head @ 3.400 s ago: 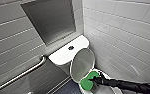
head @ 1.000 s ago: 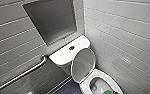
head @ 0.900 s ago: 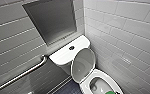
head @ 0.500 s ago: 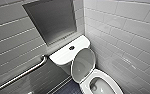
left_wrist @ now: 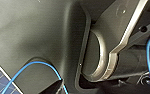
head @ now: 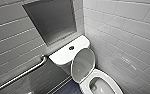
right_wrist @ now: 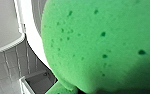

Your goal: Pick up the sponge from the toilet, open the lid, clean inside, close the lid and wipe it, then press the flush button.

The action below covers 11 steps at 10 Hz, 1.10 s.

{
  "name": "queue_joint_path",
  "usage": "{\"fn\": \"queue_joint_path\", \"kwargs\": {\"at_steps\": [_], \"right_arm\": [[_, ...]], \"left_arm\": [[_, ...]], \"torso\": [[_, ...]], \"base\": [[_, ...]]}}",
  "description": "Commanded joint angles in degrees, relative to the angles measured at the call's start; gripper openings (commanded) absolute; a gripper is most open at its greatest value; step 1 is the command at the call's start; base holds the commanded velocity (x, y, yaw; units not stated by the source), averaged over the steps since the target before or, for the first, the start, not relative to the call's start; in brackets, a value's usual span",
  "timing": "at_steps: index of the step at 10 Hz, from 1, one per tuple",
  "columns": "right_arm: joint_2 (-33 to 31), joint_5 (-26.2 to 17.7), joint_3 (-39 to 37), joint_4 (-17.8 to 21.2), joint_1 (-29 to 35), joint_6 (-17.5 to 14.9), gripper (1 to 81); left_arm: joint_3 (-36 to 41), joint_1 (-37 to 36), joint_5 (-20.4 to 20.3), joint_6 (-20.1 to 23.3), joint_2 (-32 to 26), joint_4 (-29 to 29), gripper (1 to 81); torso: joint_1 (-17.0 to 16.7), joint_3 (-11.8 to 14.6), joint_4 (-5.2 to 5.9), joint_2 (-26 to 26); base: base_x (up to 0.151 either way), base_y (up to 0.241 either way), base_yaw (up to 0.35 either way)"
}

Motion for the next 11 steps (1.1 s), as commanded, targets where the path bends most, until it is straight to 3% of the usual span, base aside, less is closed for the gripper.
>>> {"fn": "queue_joint_path", "kwargs": {"at_steps": [1, 6, 8, 11], "right_arm": [[7.1, -5.9, -1.4, -0.2, 16.7, 0.0, 1.0], [23.9, -11.4, -17.9, 0.5, 23.6, 1.1, 1.0], [31.8, -10.8, -28.8, 1.2, 23.6, 8.6, 1.0], [36.0, -8.2, -35.2, 2.3, 23.2, 12.8, 1.0]], "left_arm": [[0.5, 1.2, 4.7, 0.2, -0.9, 0.3, 81.1], [0.2, 0.9, 4.7, 0.1, -0.8, -0.1, 81.1], [0.2, 0.9, 4.7, 0.1, -0.9, -0.2, 81.1], [0.2, 0.9, 4.8, 0.0, -1.2, -0.4, 81.1]], "torso": [[0.0, 0.0, 0.0, 0.0], [0.0, 0.0, 0.0, 0.0], [0.0, 0.0, 0.0, 0.0], [0.0, 0.0, 0.0, 0.0]], "base": [[0.0, 0.0, 0.0], [0.0, 0.0, 0.0], [0.0, 0.0, 0.0], [0.0, 0.0, 0.0]]}}
